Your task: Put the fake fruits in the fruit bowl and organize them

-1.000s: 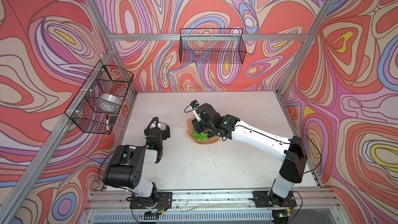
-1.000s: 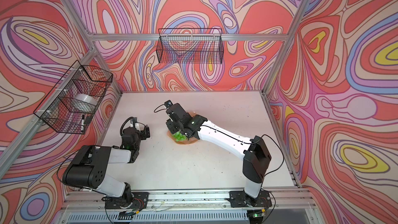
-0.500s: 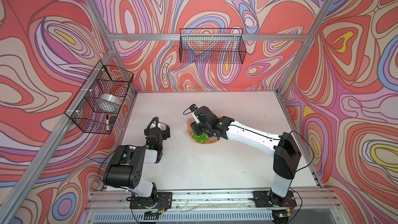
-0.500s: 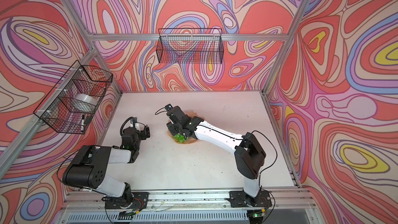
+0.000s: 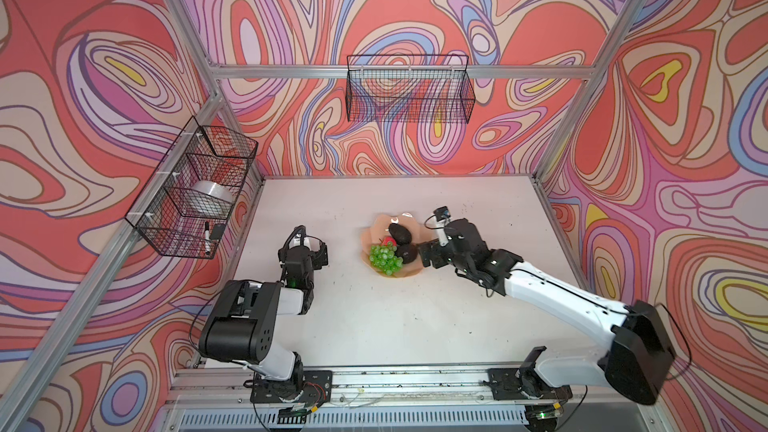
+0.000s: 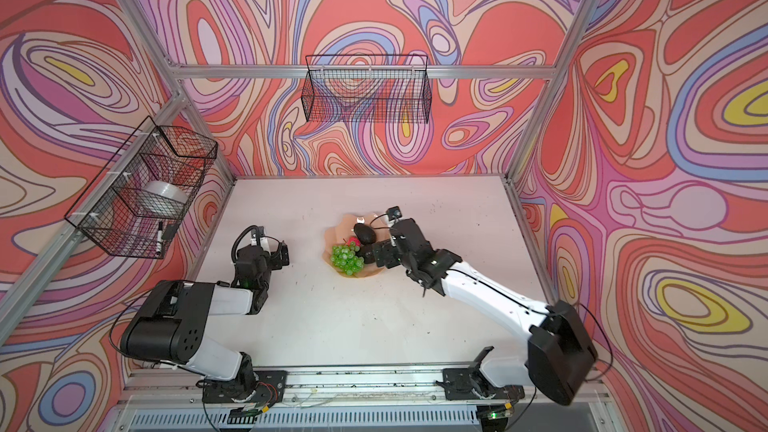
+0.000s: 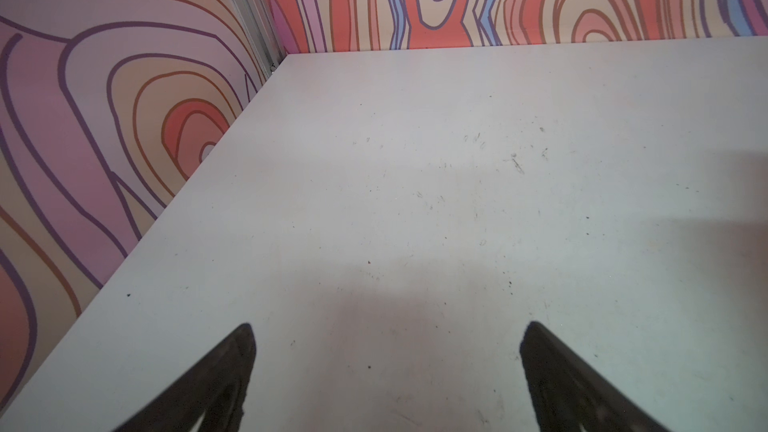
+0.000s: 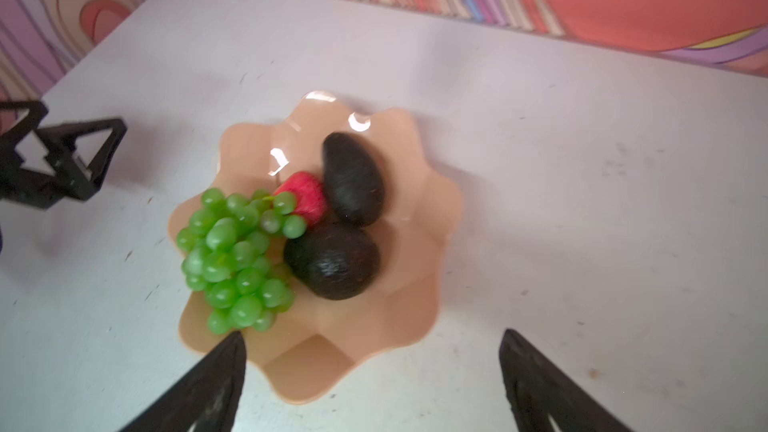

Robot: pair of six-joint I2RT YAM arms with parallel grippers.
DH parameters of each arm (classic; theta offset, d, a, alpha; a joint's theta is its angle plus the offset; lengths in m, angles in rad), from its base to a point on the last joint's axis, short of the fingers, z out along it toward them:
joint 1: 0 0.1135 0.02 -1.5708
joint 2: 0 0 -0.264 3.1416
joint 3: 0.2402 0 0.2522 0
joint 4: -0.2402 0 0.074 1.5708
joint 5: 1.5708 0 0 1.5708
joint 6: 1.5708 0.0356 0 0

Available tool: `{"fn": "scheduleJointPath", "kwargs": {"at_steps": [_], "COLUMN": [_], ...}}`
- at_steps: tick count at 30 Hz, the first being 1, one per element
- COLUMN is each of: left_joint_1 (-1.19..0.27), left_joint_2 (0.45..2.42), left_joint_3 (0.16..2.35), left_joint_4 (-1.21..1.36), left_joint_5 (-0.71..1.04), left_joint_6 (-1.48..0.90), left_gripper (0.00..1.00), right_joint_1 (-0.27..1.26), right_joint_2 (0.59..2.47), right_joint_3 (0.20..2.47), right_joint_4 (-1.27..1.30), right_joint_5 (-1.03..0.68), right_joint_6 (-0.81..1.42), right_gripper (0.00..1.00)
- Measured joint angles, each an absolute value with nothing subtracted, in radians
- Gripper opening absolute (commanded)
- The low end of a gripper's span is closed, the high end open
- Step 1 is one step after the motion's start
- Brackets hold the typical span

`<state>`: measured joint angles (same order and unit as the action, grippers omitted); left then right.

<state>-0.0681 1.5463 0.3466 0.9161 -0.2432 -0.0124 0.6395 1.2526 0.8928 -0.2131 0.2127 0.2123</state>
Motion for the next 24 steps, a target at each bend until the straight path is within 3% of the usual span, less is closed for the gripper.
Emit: {"fn": "scheduleJointPath", "kwargs": {"at_steps": [5, 12, 17, 24], "left_joint_1": [-0.068, -0.068, -0.068, -0.066], "left_joint_2": [1.546, 1.546, 1.546, 1.546], "left_joint_3": [0.347, 0.347, 0.347, 0.347], "left_joint_4": [0.916, 0.916, 0.916, 0.916], "left_joint_5": [-0.243, -0.243, -0.243, -0.243], "left_joint_6": [-0.012, -0.012, -0.012, -0.012], "left_gripper": [1.0, 1.0, 1.0, 1.0], "right_joint_1": [0.437, 0.22, 0.123, 0.088], "right_joint_2": [1.092, 1.089, 1.241, 1.59], "right_joint_3": [0.691, 0.426, 0.359, 0.337], "right_joint_4": [-0.035, 0.237, 0.517, 0.918], "right_joint_5": [0.294, 0.361, 0.375, 0.304], "right_joint_6": [0.186, 0.148, 0.099, 0.037], "right_gripper": [0.98, 0.99, 0.98, 0.98]}}
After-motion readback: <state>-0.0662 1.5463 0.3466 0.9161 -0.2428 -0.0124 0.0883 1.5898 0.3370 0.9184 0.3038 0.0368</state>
